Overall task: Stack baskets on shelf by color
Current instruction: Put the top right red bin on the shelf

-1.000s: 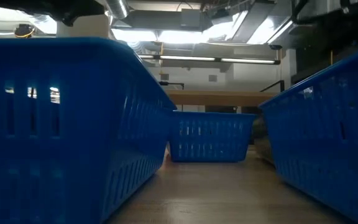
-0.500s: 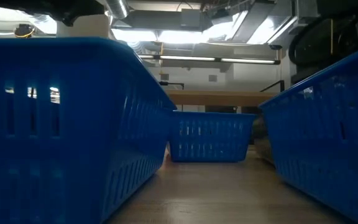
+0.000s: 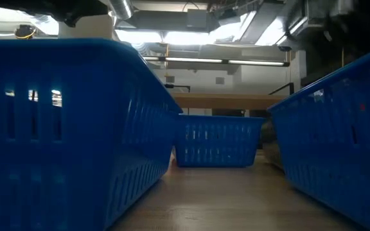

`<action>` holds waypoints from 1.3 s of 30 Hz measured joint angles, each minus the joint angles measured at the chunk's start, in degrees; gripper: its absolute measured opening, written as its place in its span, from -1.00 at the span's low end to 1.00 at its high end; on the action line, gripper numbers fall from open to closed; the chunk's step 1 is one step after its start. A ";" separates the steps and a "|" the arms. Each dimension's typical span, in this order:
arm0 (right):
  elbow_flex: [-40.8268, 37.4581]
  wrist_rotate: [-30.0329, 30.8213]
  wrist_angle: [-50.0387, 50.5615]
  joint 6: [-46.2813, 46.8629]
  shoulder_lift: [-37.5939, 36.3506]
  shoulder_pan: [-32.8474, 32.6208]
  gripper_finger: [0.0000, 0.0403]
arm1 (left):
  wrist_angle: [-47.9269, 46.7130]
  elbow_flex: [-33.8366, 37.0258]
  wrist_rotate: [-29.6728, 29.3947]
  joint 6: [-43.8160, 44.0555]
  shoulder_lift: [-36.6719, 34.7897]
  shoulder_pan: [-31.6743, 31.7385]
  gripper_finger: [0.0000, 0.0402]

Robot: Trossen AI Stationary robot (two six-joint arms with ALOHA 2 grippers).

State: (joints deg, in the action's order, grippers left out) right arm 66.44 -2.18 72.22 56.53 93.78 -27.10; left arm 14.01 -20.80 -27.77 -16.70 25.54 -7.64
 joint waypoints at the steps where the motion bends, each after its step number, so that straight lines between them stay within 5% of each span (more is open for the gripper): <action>1: 2.90 3.09 3.07 -0.10 -0.05 0.38 -0.99 | -0.01 0.00 0.00 -0.01 0.00 0.00 -0.65; 9: 26.85 38.53 17.65 -11.16 -0.25 5.35 -0.99 | -0.01 0.00 0.00 -0.01 0.00 0.00 -0.65; 15: 37.99 51.37 15.55 -36.72 -0.20 14.66 -1.00 | -0.85 0.00 0.00 -0.01 0.00 0.00 -0.65; 18: 40.19 49.49 12.84 -49.14 -0.27 22.68 -1.00 | -1.82 0.00 0.00 -0.02 0.00 0.00 -0.65; 21: 40.19 40.07 9.55 -60.11 -0.06 31.08 -1.00 | -2.25 0.00 -0.02 0.02 0.00 0.00 -0.65; 28: 40.16 23.03 8.25 -71.70 2.40 46.65 -1.00 | -3.22 0.00 -0.02 0.01 0.00 0.00 -0.65; 32: 40.16 16.88 8.02 -73.45 3.65 50.82 -1.00 | -4.66 0.00 -0.06 0.84 0.00 0.00 -0.65; 39: 40.16 16.57 6.98 -75.16 4.01 51.34 -1.00 | -6.11 0.00 -0.05 5.65 0.00 0.00 -0.65</action>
State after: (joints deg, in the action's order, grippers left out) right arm 106.61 14.38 79.21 -18.63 97.80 24.25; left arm 7.90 -20.80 -27.82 -11.05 25.54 -7.64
